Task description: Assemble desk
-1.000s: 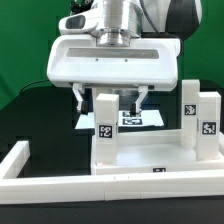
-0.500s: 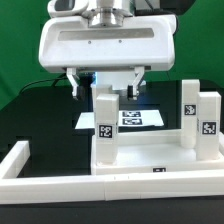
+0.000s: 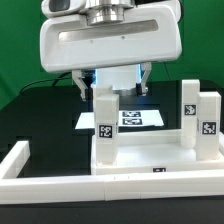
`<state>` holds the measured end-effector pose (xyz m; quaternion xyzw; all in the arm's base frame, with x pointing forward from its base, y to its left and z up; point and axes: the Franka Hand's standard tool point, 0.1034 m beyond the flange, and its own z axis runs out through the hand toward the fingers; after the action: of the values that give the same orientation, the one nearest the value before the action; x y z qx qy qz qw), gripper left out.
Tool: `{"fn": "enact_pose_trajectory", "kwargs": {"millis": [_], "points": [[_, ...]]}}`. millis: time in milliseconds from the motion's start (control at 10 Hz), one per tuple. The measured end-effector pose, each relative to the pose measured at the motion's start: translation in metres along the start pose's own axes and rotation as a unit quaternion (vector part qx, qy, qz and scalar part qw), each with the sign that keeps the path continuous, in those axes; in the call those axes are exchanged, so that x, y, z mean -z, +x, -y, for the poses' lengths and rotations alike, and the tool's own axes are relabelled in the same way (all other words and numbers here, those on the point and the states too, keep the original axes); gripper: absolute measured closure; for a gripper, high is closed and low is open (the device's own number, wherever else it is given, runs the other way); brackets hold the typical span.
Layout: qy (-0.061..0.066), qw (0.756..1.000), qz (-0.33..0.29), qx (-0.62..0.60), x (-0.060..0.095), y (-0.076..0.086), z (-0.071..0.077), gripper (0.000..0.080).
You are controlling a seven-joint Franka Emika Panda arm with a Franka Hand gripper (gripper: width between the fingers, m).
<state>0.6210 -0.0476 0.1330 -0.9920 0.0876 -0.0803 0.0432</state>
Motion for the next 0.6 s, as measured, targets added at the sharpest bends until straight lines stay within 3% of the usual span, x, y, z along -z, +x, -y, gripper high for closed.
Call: {"fn": "enact_pose_trajectory", "kwargs": {"millis": [200,500,600], "points": [[0.006,0.998,0.064,0.001,-0.013,-0.007,-0.004,0.0151],[0.004,0.997,0.078,-0.005,-0.021,-0.007,-0.008,0.0151],[0.003,0.997,0.078,-0.013,-0.021,-0.008,-0.008,0.0263]]}}
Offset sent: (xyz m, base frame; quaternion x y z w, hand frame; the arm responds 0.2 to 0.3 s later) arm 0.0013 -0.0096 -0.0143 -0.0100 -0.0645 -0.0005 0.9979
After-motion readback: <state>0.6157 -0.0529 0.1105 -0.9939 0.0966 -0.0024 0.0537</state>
